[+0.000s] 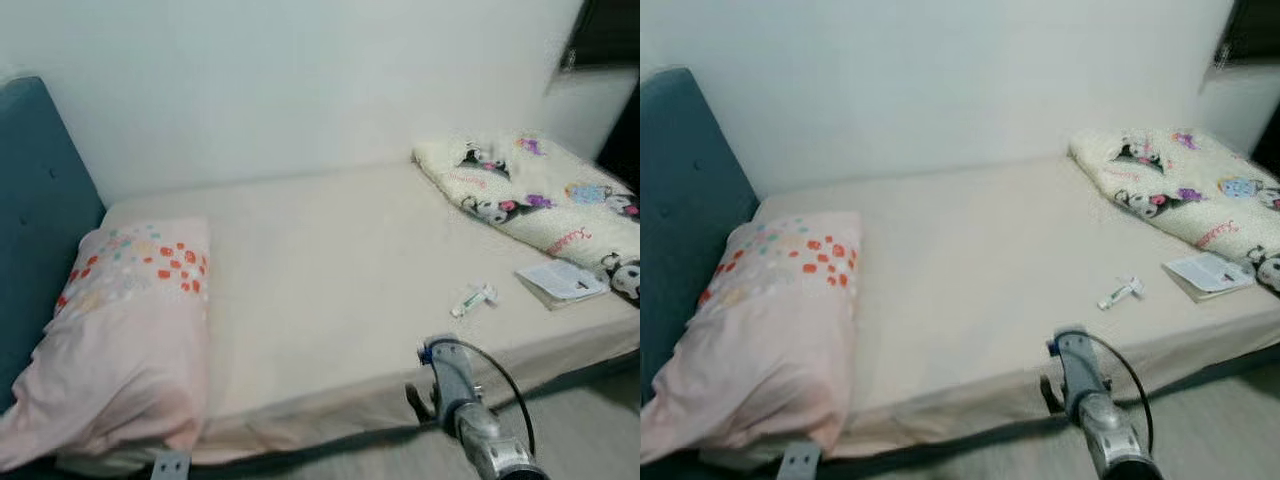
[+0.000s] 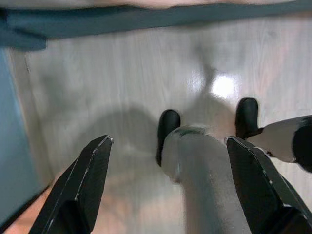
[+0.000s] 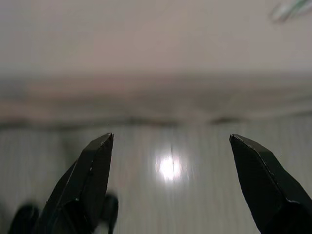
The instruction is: Clean up the room
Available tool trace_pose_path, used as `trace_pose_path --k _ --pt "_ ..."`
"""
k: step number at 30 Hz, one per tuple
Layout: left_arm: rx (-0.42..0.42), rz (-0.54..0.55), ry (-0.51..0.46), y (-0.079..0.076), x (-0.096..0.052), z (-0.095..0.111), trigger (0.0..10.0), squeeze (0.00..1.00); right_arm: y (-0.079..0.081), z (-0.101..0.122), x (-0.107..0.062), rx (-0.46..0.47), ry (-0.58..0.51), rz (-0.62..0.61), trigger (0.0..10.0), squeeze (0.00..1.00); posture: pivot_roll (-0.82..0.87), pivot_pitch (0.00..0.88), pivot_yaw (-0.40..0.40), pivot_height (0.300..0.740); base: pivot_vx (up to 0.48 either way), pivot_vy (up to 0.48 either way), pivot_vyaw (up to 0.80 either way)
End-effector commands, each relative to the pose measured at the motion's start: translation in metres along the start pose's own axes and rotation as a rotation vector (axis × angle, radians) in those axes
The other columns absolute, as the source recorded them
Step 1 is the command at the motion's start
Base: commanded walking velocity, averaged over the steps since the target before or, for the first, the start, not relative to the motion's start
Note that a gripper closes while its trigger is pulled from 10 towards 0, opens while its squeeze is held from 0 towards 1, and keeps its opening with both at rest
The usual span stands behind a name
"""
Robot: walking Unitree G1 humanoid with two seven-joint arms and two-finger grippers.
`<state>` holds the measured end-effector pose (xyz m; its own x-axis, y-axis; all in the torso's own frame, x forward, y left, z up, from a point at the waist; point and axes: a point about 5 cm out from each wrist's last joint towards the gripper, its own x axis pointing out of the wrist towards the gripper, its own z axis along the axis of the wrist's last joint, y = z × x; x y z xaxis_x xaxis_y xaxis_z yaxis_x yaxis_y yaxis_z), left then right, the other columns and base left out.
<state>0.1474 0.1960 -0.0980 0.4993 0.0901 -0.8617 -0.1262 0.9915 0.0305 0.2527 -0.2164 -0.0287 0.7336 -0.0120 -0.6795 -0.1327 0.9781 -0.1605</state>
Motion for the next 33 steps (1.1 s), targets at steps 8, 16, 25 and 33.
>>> trace_pose_path --k 8,16,25,33 --pt "0.01 0.017 0.056 0.008 -0.002 -0.01 10.0 0.0 0.013 -0.063 -0.012 -0.005 0.156 -0.003 10.0 0.0 -0.06 0.0 -0.052 0.74 0.0 -0.24 0.59" --pt "0.027 0.001 0.058 -0.003 -0.001 -0.009 10.0 0.0 0.015 -0.101 -0.026 -0.069 0.277 0.005 10.0 0.0 -0.06 0.0 -0.059 0.74 0.0 -0.48 0.0" --pt "0.046 -0.027 0.046 -0.025 0.002 0.001 10.0 0.0 0.02 -0.1 -0.025 -0.058 0.272 0.014 10.0 0.0 -0.07 0.0 -0.058 0.74 0.0 -0.48 0.0" --pt "0.042 -0.023 0.04 -0.02 0.002 0.004 10.0 0.0 0.022 -0.094 -0.022 -0.045 0.257 0.012 10.0 0.0 -0.07 0.0 -0.059 0.74 0.0 -0.48 0.0"
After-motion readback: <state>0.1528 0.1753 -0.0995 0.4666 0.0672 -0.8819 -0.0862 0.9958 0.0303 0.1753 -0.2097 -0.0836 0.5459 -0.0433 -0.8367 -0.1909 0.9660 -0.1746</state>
